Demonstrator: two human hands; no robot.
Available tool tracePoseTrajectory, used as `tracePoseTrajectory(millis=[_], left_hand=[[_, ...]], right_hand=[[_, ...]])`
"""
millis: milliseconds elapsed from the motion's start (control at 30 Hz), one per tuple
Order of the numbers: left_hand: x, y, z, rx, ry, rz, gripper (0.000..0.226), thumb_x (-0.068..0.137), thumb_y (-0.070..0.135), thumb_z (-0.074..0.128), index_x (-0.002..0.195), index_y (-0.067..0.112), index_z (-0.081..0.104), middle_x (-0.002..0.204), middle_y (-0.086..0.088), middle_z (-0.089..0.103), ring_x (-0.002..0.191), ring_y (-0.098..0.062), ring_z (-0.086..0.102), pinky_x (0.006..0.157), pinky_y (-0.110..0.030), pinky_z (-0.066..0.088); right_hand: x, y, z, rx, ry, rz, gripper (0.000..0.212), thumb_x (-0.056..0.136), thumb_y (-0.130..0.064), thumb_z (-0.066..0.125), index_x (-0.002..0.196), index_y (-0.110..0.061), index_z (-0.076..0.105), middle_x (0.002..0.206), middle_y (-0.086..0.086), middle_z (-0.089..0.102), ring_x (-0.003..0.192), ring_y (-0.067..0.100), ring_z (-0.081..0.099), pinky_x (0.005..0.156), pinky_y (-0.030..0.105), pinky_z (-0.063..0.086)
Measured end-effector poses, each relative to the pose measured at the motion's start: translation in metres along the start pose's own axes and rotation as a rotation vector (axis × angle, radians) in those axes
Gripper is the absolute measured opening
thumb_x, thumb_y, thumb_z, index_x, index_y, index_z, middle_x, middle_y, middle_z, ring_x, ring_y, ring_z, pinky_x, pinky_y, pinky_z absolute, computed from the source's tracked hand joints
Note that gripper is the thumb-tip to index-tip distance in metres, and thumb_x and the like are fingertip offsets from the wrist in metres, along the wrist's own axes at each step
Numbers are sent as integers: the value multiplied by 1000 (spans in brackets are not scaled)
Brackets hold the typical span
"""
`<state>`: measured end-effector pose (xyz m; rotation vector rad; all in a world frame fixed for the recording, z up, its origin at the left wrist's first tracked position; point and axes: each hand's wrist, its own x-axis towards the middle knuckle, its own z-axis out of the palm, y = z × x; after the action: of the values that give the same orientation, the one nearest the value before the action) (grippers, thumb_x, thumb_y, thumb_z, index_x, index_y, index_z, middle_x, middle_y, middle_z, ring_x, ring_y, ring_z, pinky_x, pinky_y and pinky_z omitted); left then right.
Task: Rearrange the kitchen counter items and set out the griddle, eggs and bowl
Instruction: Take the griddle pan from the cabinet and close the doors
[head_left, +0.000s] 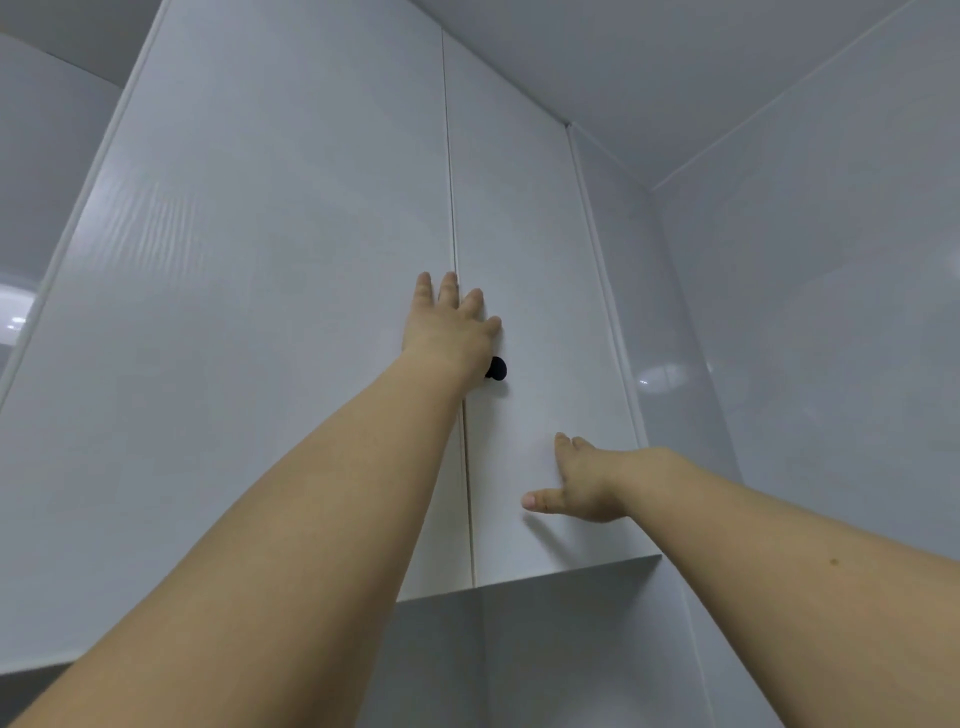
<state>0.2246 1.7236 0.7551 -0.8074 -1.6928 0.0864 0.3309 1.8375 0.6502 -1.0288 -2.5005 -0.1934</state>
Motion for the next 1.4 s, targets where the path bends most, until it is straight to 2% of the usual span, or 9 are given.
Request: tracePoseTrajectory(millis=[100,200,433,600,733,1033,1200,1400], left_hand=[[0,-7,-8,-83,-8,35,44,100,30,35,144,26,37,154,-4,26,145,-32,12,118,-55,2],[-5,-11,-19,-163,53,60,42,103,30,29,144,21,37,153,-4,29,143,-27,21,120,-50,6],[-36,-22,-47,-46,164,124,44,105,28,24,147,14,30,157,-5,25,148,-26,10,121,-47,2],[-67,-21,-76,-44,191,141,45,104,31,27,146,13,29,155,-6,26,147,-28,13,121,-45,5],[-99,-18,-94,-78,207,140,50,104,33,30,146,7,27,155,-10,25,147,-30,14,121,-43,7],[-174,-11,-125,-160,176,103,58,103,36,23,150,3,20,158,-13,20,147,-31,12,121,-43,6],[-210,-6,-127,-210,138,113,59,103,37,27,151,4,18,158,-13,19,148,-31,11,121,-42,4],[-244,-4,-114,-231,42,169,62,104,39,23,153,4,10,161,-14,10,149,-30,6,121,-42,0]], right_hand=[[-12,6,-12,-12,51,-12,97,90,-69,35,151,-11,-14,161,4,-12,148,26,9,118,48,16],[-25,12,-25,-33,102,-31,96,91,-66,37,151,-10,-13,161,5,-13,149,24,4,119,45,12],[-68,23,-48,-159,208,-60,91,94,-60,40,152,-8,-7,161,7,-6,148,24,0,120,45,7],[-106,30,-52,-232,291,-83,88,96,-53,39,152,-8,-12,159,8,-17,148,24,-10,120,46,1],[-142,36,-51,-319,383,-128,82,98,-45,35,151,-7,-13,159,9,-18,147,24,-11,120,45,-2],[-212,38,-57,-510,389,-150,75,99,-42,29,151,-6,-12,159,11,-15,148,25,-10,119,44,-6],[-241,34,-52,-598,405,-174,73,100,-40,27,151,-6,-11,160,10,-13,148,25,-9,118,45,-8],[-274,29,-48,-667,330,-192,68,101,-37,25,152,-8,-9,160,9,-12,148,23,-9,119,45,-7]])
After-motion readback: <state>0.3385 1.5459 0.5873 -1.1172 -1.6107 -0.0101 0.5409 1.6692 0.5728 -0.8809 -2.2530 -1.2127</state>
